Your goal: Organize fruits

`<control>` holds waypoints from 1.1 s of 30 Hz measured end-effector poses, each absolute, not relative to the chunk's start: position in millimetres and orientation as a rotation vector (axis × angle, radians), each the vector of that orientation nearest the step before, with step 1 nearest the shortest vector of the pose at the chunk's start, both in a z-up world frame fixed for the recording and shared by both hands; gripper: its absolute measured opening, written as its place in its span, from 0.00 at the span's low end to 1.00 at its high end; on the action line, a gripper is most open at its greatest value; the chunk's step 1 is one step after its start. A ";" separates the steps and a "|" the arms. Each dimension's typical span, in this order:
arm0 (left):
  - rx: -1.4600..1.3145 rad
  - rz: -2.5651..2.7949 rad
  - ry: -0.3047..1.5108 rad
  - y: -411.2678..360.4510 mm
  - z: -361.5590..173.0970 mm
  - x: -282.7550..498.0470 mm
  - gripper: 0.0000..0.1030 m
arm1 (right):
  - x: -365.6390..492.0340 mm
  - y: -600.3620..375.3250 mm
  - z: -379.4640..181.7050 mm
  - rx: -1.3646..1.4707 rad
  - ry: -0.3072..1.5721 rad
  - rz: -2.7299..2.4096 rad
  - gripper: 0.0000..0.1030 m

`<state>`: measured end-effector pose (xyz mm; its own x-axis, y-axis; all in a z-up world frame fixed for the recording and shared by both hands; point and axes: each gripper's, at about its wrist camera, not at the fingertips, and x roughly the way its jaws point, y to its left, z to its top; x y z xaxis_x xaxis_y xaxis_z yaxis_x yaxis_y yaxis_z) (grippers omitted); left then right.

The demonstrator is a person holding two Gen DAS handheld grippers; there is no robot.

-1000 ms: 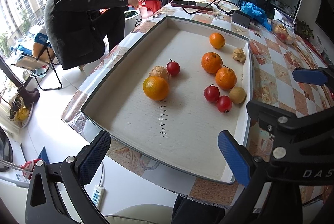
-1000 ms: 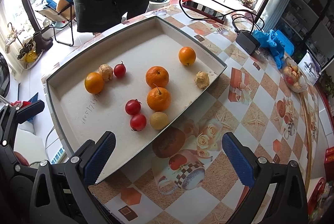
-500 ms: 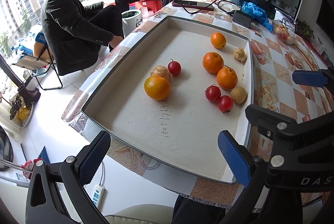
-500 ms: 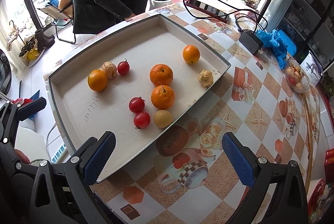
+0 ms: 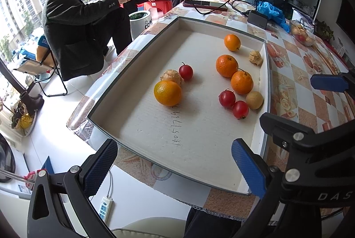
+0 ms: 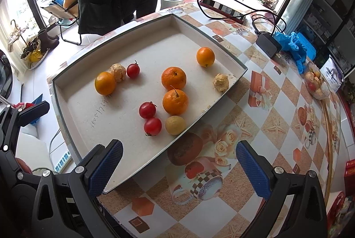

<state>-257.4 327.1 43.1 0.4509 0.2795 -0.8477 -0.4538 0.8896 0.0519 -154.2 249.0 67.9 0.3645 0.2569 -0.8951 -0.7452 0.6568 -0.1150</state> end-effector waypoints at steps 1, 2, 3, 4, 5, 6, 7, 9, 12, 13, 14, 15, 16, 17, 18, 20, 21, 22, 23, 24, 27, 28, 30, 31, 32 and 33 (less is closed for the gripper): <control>-0.192 0.456 1.007 327.2 43.2 -257.5 1.00 | -154.2 249.0 67.9 -0.568 1.002 0.691 1.00; -0.193 0.456 1.007 327.1 43.1 -257.4 1.00 | -154.2 249.0 67.8 -0.568 1.002 0.690 1.00; -0.193 0.456 1.008 327.3 43.2 -257.6 1.00 | -154.3 249.1 67.8 -0.568 1.003 0.690 1.00; -0.192 0.455 1.007 325.9 42.9 -257.7 1.00 | -154.4 249.1 67.8 -0.568 1.003 0.691 1.00; -0.191 0.456 1.007 325.9 42.9 -257.6 1.00 | -154.4 249.1 68.0 -0.568 1.002 0.691 1.00; -0.191 0.456 1.007 326.1 43.0 -257.7 1.00 | -154.4 249.0 68.0 -0.568 1.001 0.691 1.00; -0.191 0.456 1.007 326.1 42.9 -257.7 1.00 | -154.3 249.0 68.0 -0.568 1.002 0.690 1.00; -0.192 0.457 1.006 326.1 43.0 -258.0 1.00 | -154.4 249.0 68.0 -0.567 1.003 0.691 1.00; -0.191 0.460 1.003 325.8 43.4 -258.7 1.00 | -154.4 249.0 68.0 -0.568 1.001 0.690 1.00; -0.191 0.463 1.002 325.8 43.5 -258.9 1.00 | -154.4 248.9 67.9 -0.568 1.002 0.690 1.00; -0.190 0.466 1.001 326.0 43.6 -258.8 1.00 | -154.4 248.9 67.8 -0.568 1.001 0.690 1.00; -0.190 0.468 1.000 326.4 43.8 -259.0 1.00 | -154.5 249.0 67.7 -0.570 1.000 0.690 1.00; -0.191 0.469 1.000 326.8 43.8 -259.2 1.00 | -155.2 249.7 68.5 -0.572 0.999 0.691 1.00; -0.192 0.470 1.000 327.3 43.8 -259.3 1.00 | -155.4 249.9 68.3 -0.573 0.998 0.691 1.00; -0.194 0.471 1.000 327.9 43.7 -259.2 1.00 | -155.5 250.4 68.6 -0.574 0.997 0.690 1.00; -0.196 0.472 1.001 328.6 43.7 -259.3 1.00 | -155.7 250.9 69.1 -0.576 0.996 0.689 1.00; -0.195 0.472 1.001 328.9 43.7 -259.5 1.00 | -155.7 250.9 69.1 -0.576 0.997 0.689 1.00; -0.194 0.472 1.001 328.6 43.6 -259.3 1.00 | -155.7 250.8 69.1 -0.576 0.996 0.690 1.00; -0.194 0.471 1.001 328.6 43.6 -259.3 1.00 | -155.6 250.8 69.1 -0.575 0.996 0.690 1.00; -0.195 0.470 1.001 328.8 43.6 -259.3 1.00 | -155.5 250.7 69.0 -0.575 0.997 0.690 1.00; -0.192 0.466 1.002 328.7 43.5 -259.3 1.00 | -155.4 250.5 68.9 -0.575 0.997 0.690 1.00; -0.190 0.465 1.001 328.7 43.6 -259.4 1.00 | -155.4 250.4 68.8 -0.574 0.997 0.690 1.00; -0.189 0.465 1.001 328.1 43.7 -259.2 1.00 | -155.1 250.6 68.8 -0.573 0.999 0.690 1.00; -0.190 0.465 1.002 328.2 43.8 -259.2 1.00 | -155.1 250.8 68.9 -0.573 1.000 0.690 1.00; -0.191 0.466 1.001 328.1 43.9 -259.4 1.00 | -155.2 250.9 68.9 -0.573 1.000 0.690 1.00; -0.192 0.468 1.001 328.1 43.9 -259.3 1.00 | -155.3 251.0 69.0 -0.573 1.000 0.690 1.00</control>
<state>-259.3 328.1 43.9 0.4510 0.2894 -0.8443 -0.4620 0.8851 0.0566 -155.3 251.0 69.0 0.3666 0.2547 -0.8948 -0.7464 0.6547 -0.1194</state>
